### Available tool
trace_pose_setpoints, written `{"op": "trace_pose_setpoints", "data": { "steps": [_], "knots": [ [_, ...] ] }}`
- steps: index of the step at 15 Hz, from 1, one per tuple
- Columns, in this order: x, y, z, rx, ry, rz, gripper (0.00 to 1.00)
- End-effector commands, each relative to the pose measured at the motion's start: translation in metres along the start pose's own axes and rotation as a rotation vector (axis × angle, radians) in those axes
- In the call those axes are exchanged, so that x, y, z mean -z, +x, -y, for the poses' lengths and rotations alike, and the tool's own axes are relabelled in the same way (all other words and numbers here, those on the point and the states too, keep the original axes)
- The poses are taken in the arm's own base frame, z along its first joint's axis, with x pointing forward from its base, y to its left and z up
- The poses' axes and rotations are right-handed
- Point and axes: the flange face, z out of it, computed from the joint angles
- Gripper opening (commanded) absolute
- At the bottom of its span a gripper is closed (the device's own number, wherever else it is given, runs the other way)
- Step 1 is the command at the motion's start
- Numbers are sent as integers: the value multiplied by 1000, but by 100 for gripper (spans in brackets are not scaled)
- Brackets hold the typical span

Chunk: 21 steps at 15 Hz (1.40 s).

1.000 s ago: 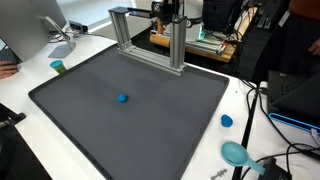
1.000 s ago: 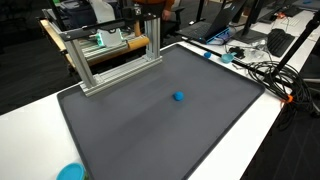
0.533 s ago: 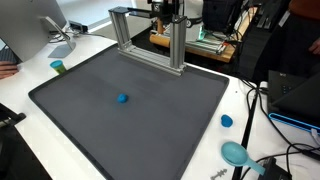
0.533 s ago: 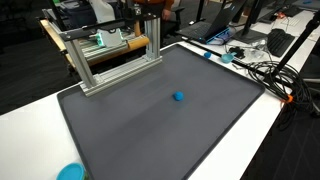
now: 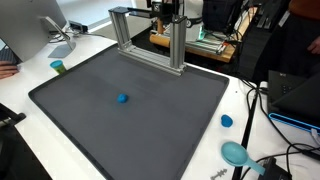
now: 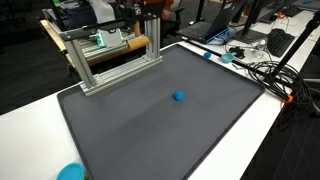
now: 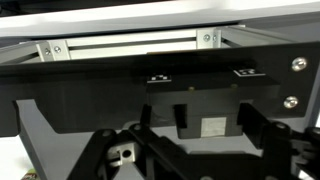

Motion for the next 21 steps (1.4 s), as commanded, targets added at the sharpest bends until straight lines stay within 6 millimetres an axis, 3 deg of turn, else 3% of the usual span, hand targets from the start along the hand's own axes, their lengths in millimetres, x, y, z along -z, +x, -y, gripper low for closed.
{"op": "trace_pose_setpoints", "data": {
  "steps": [1,8,10,12,13,14,21],
  "knots": [
    [-7,-9,6,43,32,-9,83],
    [-9,-15,12,60,27,-11,80],
    [-8,-15,10,53,28,-14,75],
    [-7,-16,10,46,27,-20,60],
    [-6,-16,9,44,26,-21,43],
    [-6,-17,8,41,24,-21,35],
    [-8,-11,8,-5,46,-13,32]
  ]
}}
